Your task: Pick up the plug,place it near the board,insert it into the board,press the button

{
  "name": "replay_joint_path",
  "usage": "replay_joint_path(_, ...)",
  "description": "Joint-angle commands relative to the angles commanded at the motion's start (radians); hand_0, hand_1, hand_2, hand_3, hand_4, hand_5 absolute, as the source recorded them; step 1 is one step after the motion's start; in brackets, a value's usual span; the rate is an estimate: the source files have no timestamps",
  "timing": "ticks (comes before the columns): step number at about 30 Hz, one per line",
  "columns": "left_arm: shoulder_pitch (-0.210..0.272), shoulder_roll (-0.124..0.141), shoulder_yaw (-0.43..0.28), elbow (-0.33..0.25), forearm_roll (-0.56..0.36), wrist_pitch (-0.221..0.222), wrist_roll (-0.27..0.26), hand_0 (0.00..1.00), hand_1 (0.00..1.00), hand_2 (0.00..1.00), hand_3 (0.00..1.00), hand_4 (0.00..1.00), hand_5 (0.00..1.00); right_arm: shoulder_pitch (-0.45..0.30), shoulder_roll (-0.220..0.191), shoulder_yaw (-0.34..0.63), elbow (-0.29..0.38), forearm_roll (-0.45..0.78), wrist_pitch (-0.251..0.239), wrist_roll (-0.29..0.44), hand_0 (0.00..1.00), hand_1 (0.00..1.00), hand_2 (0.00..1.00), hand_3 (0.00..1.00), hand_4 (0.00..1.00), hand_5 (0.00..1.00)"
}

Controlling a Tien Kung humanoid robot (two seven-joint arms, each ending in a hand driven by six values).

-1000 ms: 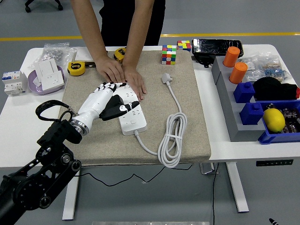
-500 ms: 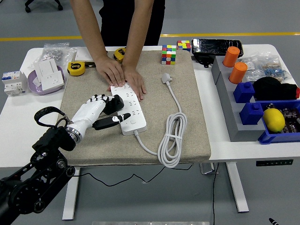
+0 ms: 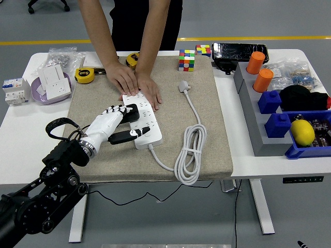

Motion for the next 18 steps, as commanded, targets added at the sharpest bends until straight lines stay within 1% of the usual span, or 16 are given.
replay_joint_path(5,-0.007,0.002,-0.006,-0.008,0.006,0.002,-0.001,0.998,0.998,0.938,0.881,0.998,0.998,0.002,-0.001,-0.001,0.000,0.002,-0.001,0.000,0.847,0.755,0.741,0.774,0.998,0.917)
replay_joint_path(9,-0.008,0.004,-0.022,-0.029,0.037,0.008,-0.003,0.998,0.998,0.936,0.879,0.998,0.998,0.002,-0.001,0.000,0.000,0.002,-0.001,-0.001,0.847,0.755,0.741,0.774,0.998,0.915)
replay_joint_path(13,-0.003,0.006,-0.028,-0.084,0.046,0.021,-0.009,0.998,0.998,0.936,0.879,0.998,0.998,0.002,-0.001,-0.002,0.000,0.004,-0.002,-0.001,0.847,0.755,0.741,0.774,0.998,0.915)
replay_joint_path(15,-0.003,0.007,-0.023,-0.130,0.043,0.026,-0.010,0.998,0.998,0.929,0.878,0.998,0.998,0.001,-0.001,-0.003,0.000,0.004,-0.001,-0.002,0.847,0.755,0.741,0.774,0.998,0.916)
replay_joint_path(18,-0.003,0.008,-0.016,-0.182,0.029,0.021,0.005,0.998,0.998,0.929,0.878,0.998,0.998,0.002,-0.001,-0.004,0.000,0.005,-0.001,-0.001,0.847,0.755,0.741,0.774,0.998,0.916)
